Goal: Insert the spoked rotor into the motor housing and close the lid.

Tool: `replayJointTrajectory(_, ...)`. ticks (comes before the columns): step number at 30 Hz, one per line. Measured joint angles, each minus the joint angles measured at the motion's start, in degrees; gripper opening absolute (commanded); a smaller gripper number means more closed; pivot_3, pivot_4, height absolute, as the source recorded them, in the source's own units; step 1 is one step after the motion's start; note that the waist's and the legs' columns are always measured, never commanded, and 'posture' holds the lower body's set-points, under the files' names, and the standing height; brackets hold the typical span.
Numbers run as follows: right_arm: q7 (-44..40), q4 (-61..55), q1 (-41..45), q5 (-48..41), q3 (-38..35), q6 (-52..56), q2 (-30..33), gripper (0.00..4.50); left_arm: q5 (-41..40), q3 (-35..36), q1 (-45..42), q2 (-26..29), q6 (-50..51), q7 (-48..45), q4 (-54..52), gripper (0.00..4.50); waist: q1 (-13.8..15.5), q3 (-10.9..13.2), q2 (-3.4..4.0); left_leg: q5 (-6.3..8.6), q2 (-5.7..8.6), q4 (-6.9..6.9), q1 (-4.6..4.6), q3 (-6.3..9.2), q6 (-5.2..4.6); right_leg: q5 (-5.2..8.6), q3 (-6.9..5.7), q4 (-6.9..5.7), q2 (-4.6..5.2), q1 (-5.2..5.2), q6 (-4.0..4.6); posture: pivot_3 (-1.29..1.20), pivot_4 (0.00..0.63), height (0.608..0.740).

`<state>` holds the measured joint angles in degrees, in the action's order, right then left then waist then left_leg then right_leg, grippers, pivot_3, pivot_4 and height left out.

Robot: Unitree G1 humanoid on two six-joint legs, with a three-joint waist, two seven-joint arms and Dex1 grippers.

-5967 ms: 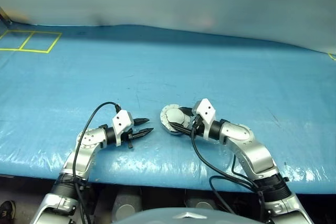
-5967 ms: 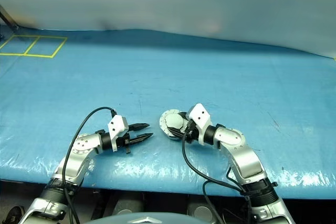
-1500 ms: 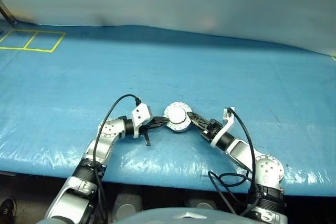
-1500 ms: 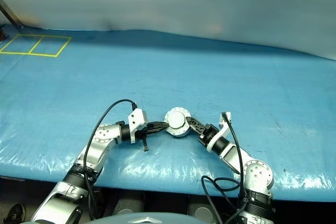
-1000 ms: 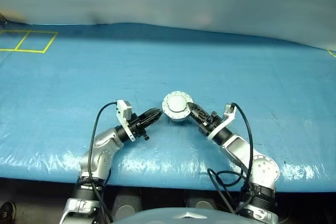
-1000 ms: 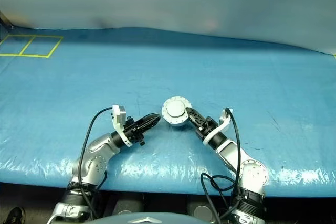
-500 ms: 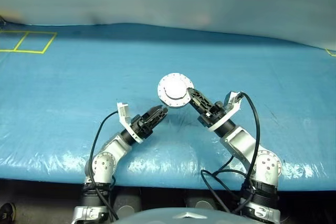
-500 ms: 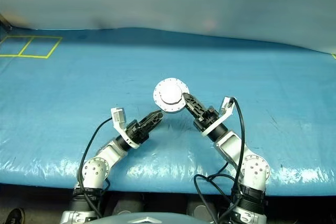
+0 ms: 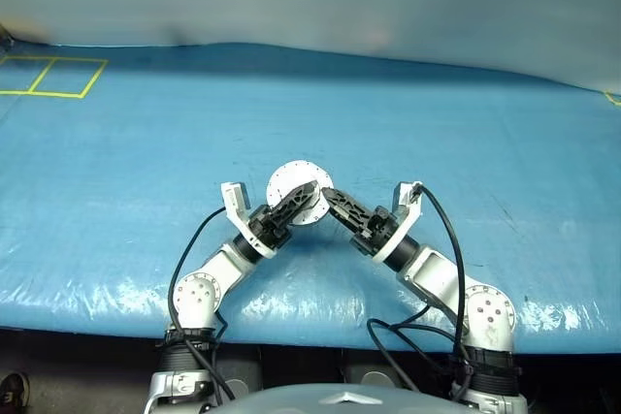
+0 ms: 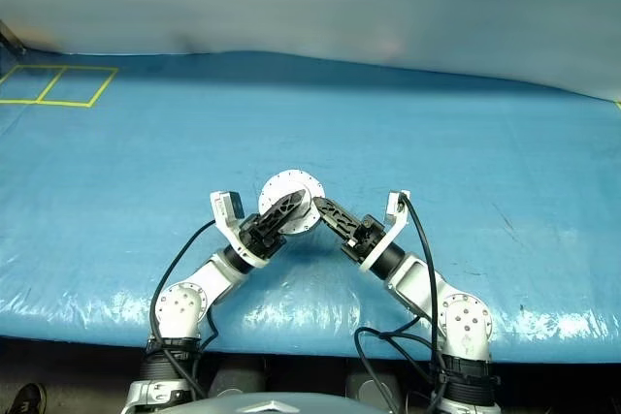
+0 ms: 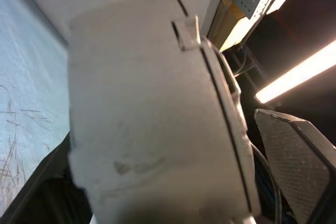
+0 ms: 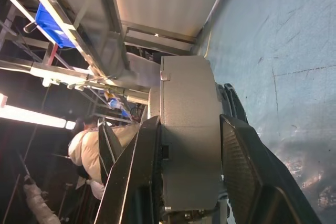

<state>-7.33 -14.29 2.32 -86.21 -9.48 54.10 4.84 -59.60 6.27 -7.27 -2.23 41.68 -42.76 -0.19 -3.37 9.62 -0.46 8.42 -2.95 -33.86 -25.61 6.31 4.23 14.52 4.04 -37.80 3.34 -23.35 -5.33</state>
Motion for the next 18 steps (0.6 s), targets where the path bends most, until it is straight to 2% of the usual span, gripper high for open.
replayJointTrajectory(2, 0.00, -0.05, 0.00, -0.02, 0.08, -0.36, 0.26, 1.21, 0.17, 0.21, -0.16, -0.33, -0.74, 0.31, 0.05, 4.49, 0.00, 0.00, 0.00, 0.00, 0.00, 0.00, 0.00, 0.00, 0.00, 0.00, 0.00, 0.01, 0.00, 0.00, 0.00, 0.00, 0.150, 0.740)
replayJointTrajectory(3, 0.00, -0.14, 0.00, -0.02, 0.13, -0.50, 0.31, 1.21, 0.17, 0.32, -0.16, -0.71, -1.00, 0.33, 0.16, 4.32, -0.02, 0.00, 0.00, 0.00, 0.00, 0.01, 0.00, 0.00, 0.00, 0.00, 0.00, 0.01, 0.00, 0.00, 0.00, 0.00, 0.150, 0.740)
replayJointTrajectory(5, 0.00, -0.34, 0.00, -0.02, 0.32, -0.97, 0.46, 1.21, 0.50, 0.41, -0.21, -0.97, -1.34, 0.56, 0.37, 3.86, -0.05, 0.00, 0.00, 0.00, 0.00, 0.02, 0.00, 0.00, 0.00, 0.00, 0.00, 0.01, 0.00, -0.01, 0.00, 0.00, 0.150, 0.740)
replayJointTrajectory(9, -0.21, -0.72, 0.00, 0.33, 1.15, -1.58, 0.58, 1.21, 0.19, 0.70, -0.22, -1.00, -1.86, 0.98, 1.58, 2.63, -0.06, 0.00, 0.00, 0.00, 0.00, 0.00, -0.01, 0.00, 0.00, 0.00, 0.00, 0.01, 0.00, 0.00, 0.00, 0.00, 0.150, 0.740)
replayJointTrajectory(17, 0.22, -0.72, 0.10, 1.92, 1.92, -3.02, 0.46, 1.21, -0.89, 1.04, -0.38, -1.01, -1.16, 2.67, 1.98, 2.62, -0.07, 0.00, 0.00, 0.00, 0.00, 0.00, -0.01, 0.01, 0.00, 0.00, 0.00, 0.00, 0.00, -0.01, 0.00, 0.00, 0.150, 0.740)
replayJointTrajectory(18, 0.16, -0.72, 0.26, 3.00, 2.22, -3.62, 0.33, 1.56, -0.90, 1.17, -0.54, -1.02, -1.16, 3.00, 2.28, 2.62, -0.08, 0.00, 0.00, 0.00, 0.00, 0.00, -0.01, 0.00, 0.00, 0.00, 0.00, 0.00, 0.00, -0.01, 0.00, 0.00, 0.150, 0.740)
